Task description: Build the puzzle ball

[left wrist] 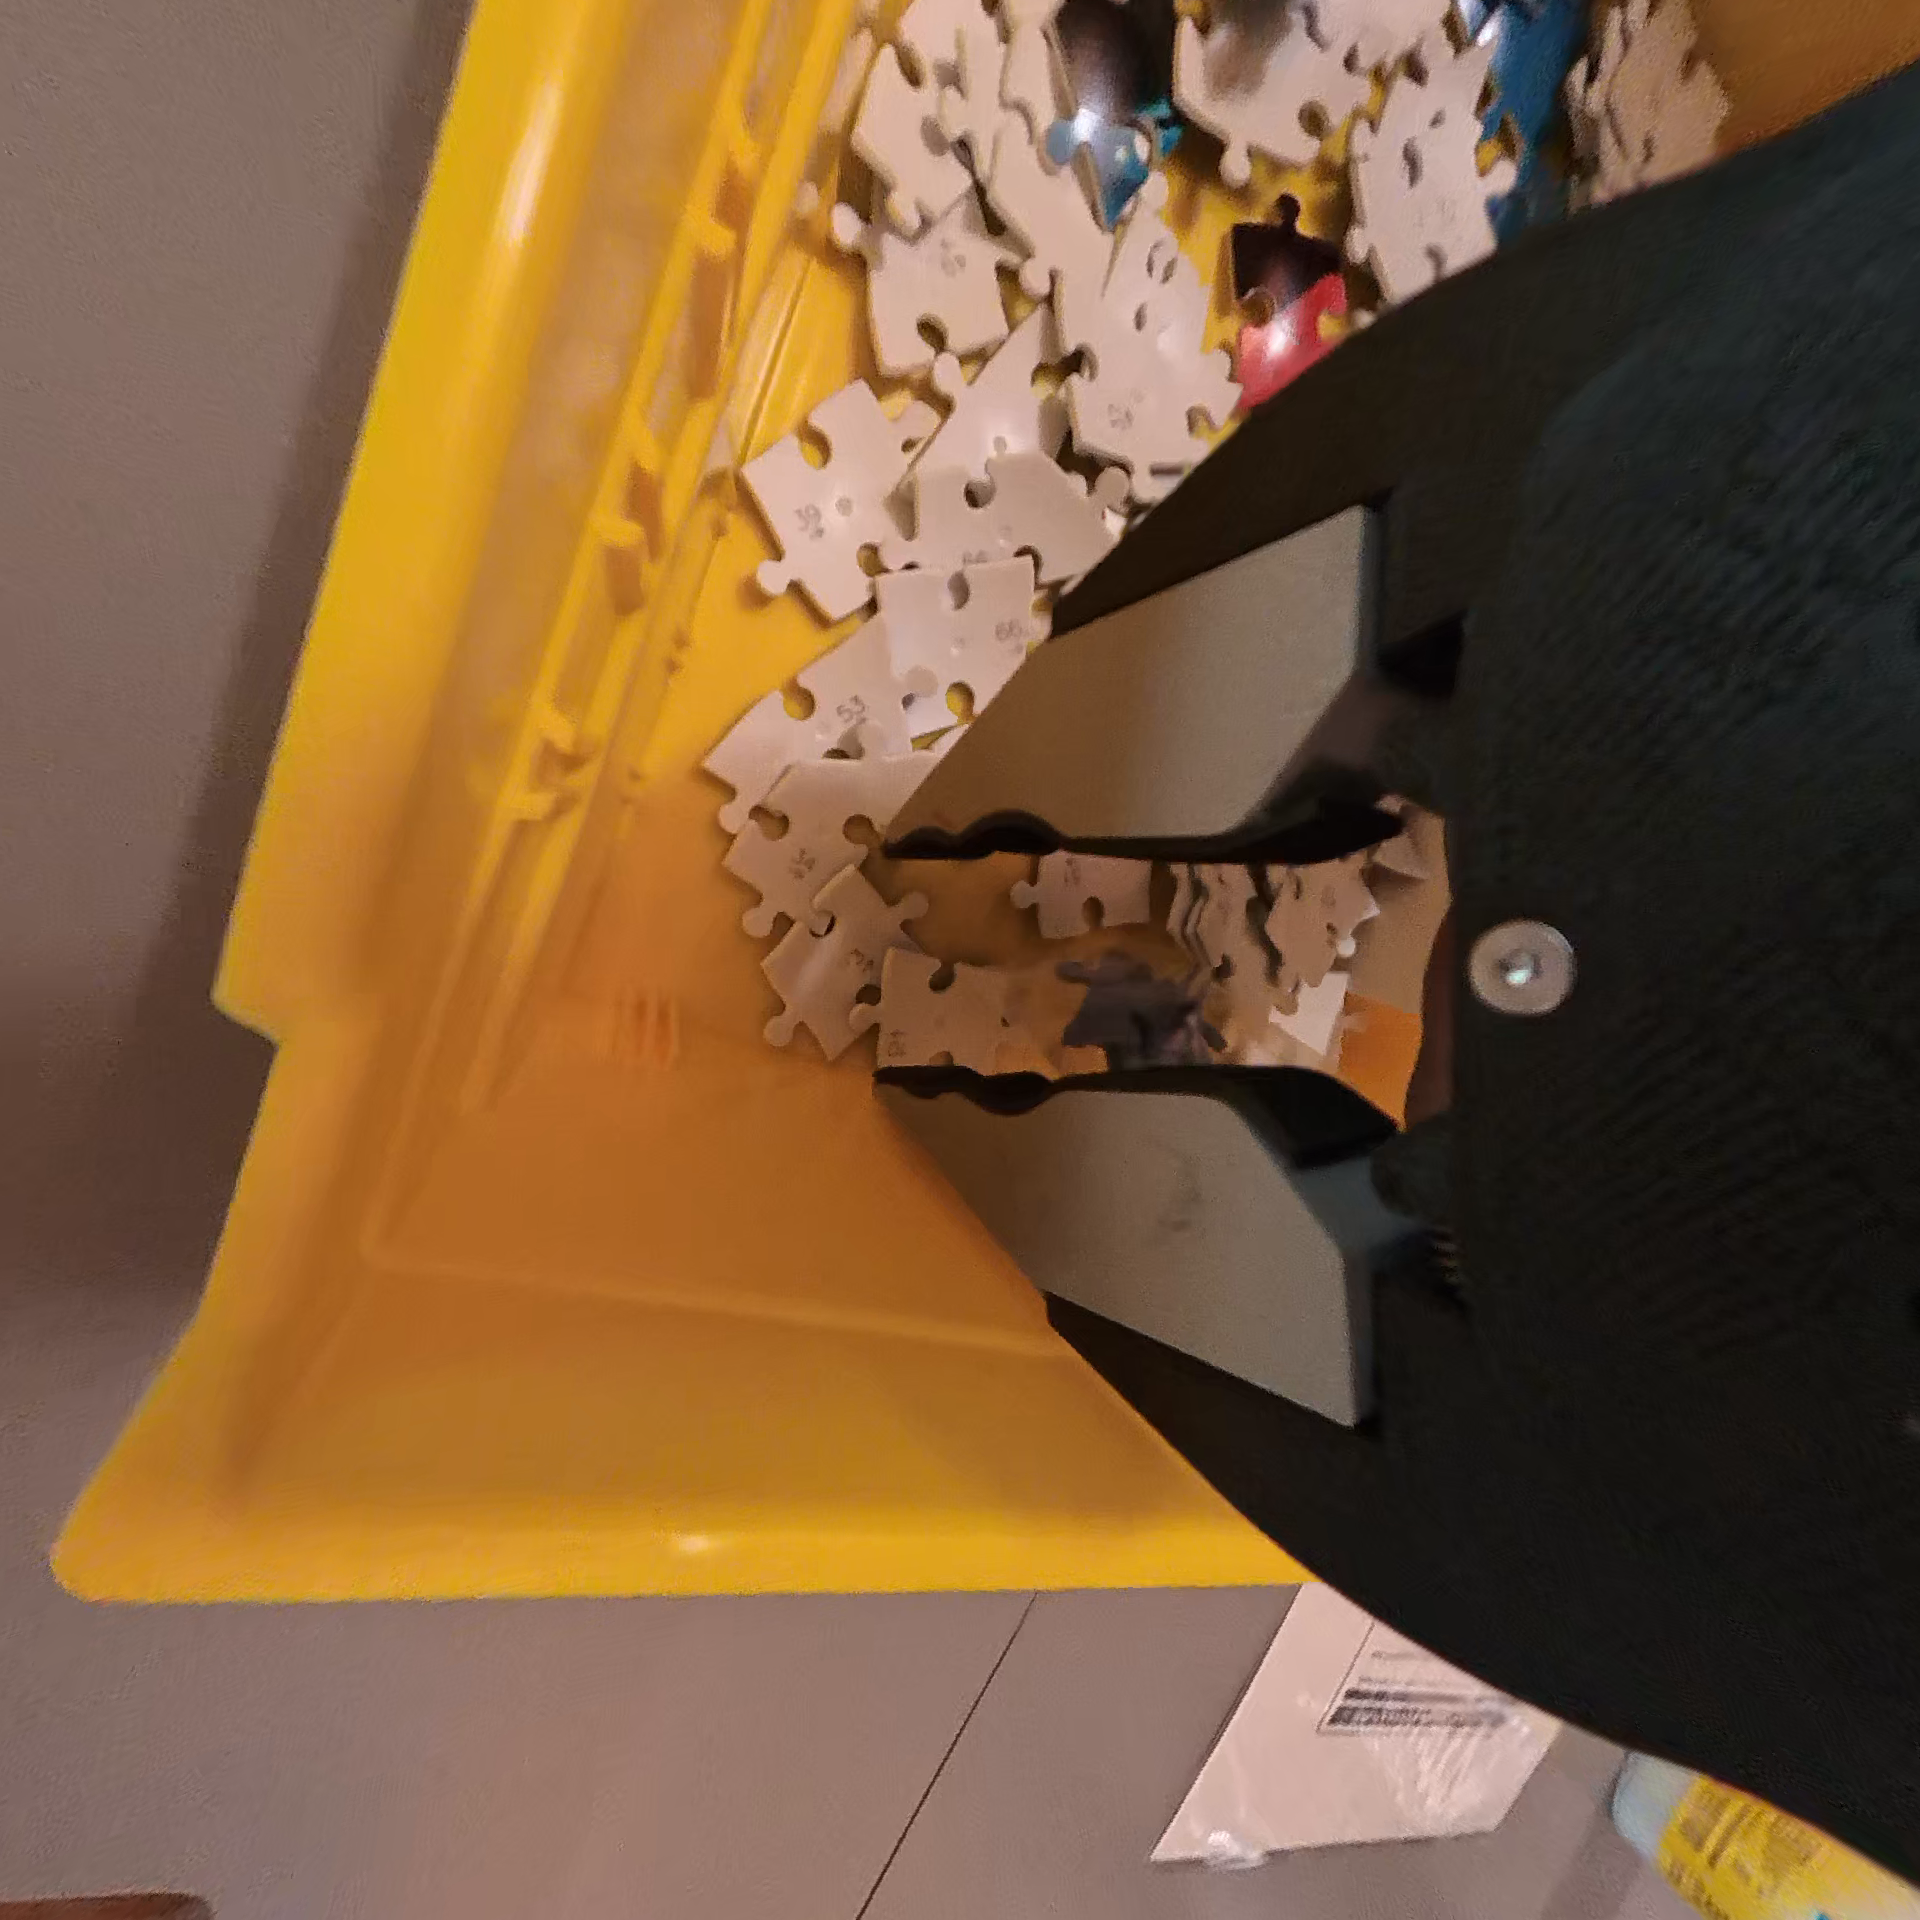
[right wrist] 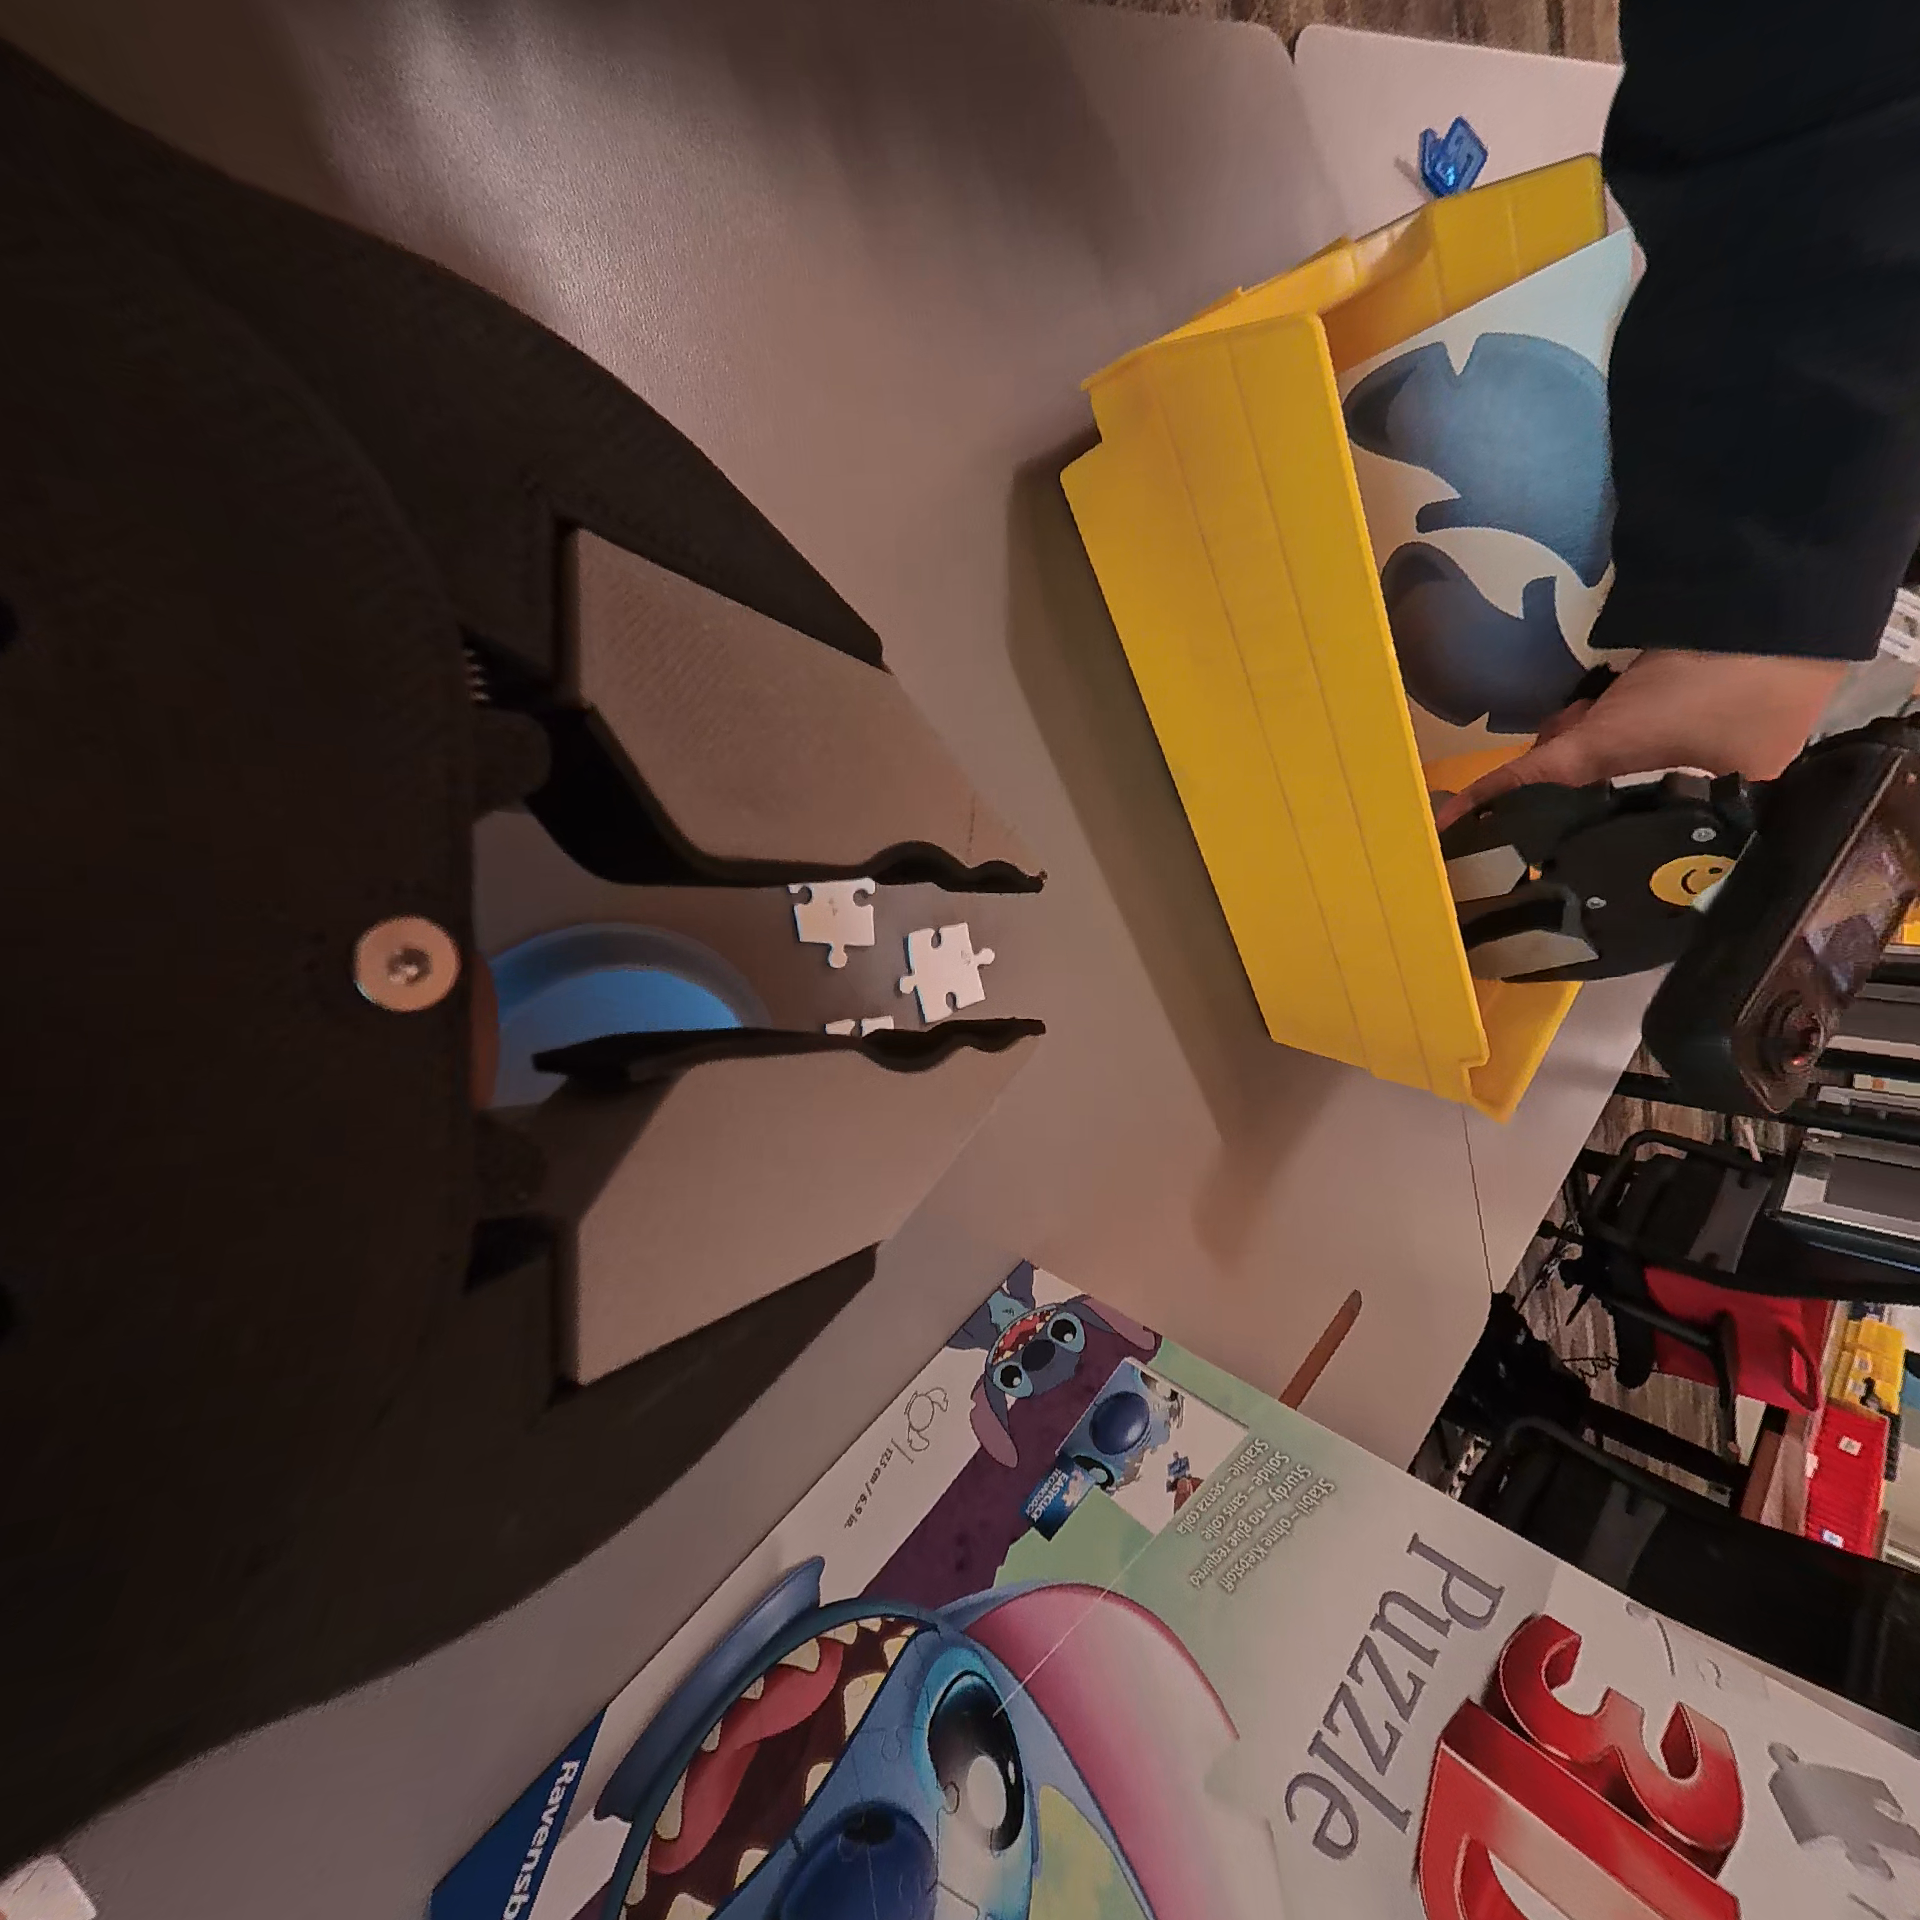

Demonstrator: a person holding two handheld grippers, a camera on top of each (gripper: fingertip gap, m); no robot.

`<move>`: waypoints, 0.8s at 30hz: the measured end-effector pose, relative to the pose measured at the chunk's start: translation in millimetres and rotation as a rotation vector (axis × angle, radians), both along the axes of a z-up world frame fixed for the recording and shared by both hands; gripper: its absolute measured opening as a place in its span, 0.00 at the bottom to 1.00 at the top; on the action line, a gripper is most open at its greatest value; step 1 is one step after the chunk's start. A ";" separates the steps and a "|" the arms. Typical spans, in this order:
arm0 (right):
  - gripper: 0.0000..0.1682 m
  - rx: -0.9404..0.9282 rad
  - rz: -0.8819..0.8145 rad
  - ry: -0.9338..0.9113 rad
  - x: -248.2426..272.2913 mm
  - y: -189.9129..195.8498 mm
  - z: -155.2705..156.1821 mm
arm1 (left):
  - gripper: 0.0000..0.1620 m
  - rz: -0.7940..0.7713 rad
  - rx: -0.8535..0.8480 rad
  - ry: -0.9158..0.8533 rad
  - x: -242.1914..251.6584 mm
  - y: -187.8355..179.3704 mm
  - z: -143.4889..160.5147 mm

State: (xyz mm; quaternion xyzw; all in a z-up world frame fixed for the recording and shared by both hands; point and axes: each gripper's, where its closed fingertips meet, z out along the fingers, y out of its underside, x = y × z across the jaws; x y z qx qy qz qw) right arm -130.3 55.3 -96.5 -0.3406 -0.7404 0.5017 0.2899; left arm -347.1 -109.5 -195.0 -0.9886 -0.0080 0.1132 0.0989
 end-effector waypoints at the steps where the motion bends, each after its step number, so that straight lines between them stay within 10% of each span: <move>1: 0.12 -0.004 0.002 -0.001 0.2 -0.3 0.3 | 0.23 -0.023 0.001 0.001 0.2 0.5 0.0; 24: 0.12 -0.037 0.017 0.013 5.3 -2.6 9.2 | 0.19 -0.207 0.107 0.258 -15.0 9.3 14.6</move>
